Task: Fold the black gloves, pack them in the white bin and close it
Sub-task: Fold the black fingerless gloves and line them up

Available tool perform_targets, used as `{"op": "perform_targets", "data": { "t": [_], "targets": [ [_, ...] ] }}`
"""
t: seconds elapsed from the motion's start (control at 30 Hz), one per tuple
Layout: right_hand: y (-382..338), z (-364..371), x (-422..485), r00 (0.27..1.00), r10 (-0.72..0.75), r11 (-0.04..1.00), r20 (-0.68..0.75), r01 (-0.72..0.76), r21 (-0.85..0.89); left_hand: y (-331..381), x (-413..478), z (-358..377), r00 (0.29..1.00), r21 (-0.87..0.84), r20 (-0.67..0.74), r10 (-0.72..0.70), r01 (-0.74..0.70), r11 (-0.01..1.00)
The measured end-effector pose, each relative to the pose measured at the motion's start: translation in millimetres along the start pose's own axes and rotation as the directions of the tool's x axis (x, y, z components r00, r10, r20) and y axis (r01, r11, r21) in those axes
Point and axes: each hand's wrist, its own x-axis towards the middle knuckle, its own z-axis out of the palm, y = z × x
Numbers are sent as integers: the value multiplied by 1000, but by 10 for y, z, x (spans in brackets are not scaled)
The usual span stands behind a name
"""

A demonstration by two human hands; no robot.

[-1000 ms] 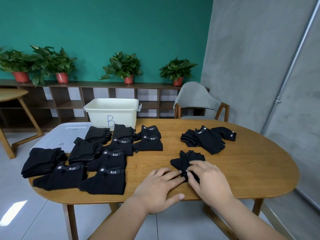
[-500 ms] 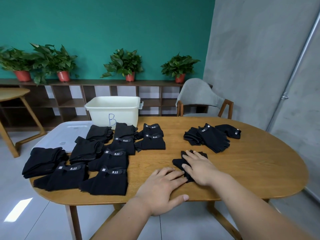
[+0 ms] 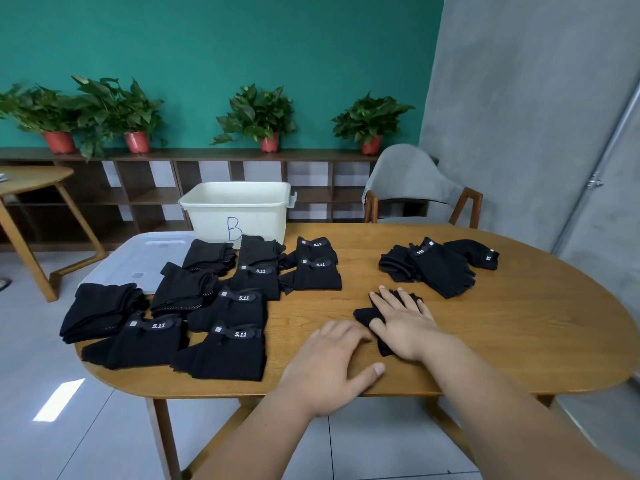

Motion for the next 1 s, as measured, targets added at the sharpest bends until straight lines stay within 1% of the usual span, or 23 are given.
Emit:
{"op": "perform_targets", "data": {
  "t": [0.13,0.37,0.43,0.5,0.53,0.57,0.63,0.67,0.7,0.73,0.77,0.83,0.93,1.0],
  "targets": [
    [-26,56,-89,1000,-20,1000,-9,20,4,-1,-23,7,1000,25,-26,12,-11,1000],
    [-80,148,-308,996,-77,996,-44,79,52,40,-35,-10,1000,62,1,5,-5,998],
    [-76,179,-355,992,-97,993,-78,102,64,60,-34,-22,1000,70,19,-1,0,998],
    [-45,226,-376,979,-111,987,-169,128,96,60,-28,-10,1000,79,21,-12,11,997],
    [-23,258,-386,963,-110,978,-246,149,144,50,-27,3,1000,91,18,-11,10,996],
    [-1,290,-404,934,-100,958,-344,183,219,35,-24,20,1000,108,14,-5,4,994],
    [52,354,-448,839,-39,879,-542,287,381,3,-16,53,1000,155,3,15,-15,988],
    [82,385,-465,792,3,833,-610,336,439,-5,-12,65,1000,176,-6,22,-21,984],
    [104,405,-480,761,43,802,-647,360,476,-12,-7,77,1000,192,-17,22,-19,981],
    [117,416,-490,745,73,790,-663,363,495,-9,-3,82,999,203,-31,14,-7,979],
    [118,415,-494,742,92,792,-665,350,500,-5,-1,87,999,210,-44,-3,13,978],
    [99,407,-482,760,92,816,-643,312,486,-5,-1,91,997,215,-61,-53,65,975],
    [65,464,-420,795,-23,904,-606,275,327,-20,13,103,990,212,-64,-126,137,968],
    [64,504,-384,810,-56,924,-584,264,278,-23,19,111,985,212,-69,-157,168,963]
  ]
}}
